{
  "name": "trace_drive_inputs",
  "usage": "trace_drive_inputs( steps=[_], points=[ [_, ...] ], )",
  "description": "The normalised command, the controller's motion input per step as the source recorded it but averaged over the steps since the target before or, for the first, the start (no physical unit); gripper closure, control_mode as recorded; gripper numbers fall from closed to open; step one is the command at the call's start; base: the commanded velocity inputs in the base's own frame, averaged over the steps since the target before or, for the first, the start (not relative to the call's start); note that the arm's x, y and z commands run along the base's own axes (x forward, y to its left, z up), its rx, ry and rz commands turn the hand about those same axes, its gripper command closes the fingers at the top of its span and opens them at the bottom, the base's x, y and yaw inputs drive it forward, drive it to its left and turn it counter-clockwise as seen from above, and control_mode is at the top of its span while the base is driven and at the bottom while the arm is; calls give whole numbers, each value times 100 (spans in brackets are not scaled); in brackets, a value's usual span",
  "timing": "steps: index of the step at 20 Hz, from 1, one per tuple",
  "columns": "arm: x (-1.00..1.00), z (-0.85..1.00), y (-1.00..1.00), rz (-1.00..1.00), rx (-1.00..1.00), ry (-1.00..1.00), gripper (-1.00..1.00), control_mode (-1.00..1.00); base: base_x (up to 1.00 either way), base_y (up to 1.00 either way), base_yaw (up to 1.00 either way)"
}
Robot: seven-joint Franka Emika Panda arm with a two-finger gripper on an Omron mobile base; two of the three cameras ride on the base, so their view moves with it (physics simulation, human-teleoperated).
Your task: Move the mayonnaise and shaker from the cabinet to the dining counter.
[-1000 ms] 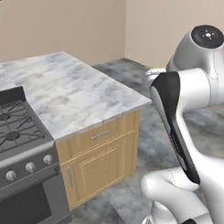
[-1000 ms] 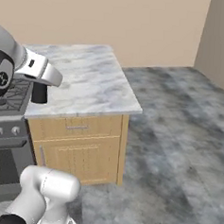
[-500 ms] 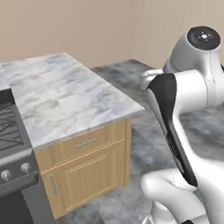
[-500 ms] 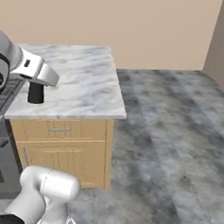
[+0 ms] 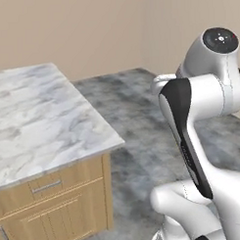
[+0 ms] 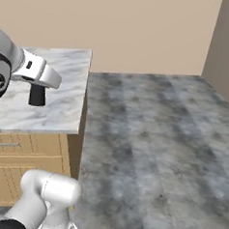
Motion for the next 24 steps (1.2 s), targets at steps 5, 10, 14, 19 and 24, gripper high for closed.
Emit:
trace_drive_inputs(
  steps=[5,10,14,19,24],
  points=[
    [0,0,0,0,0,0,100,100,92,-100,9],
    [0,0,0,0,0,0,100,100,90,-100,9],
    [0,0,0,0,0,0,100,100,89,-100,10],
    [0,0,0,0,0,0,100,100,98,-100,10],
    [0,0,0,0,0,0,100,100,100,-72,7]
  ],
)
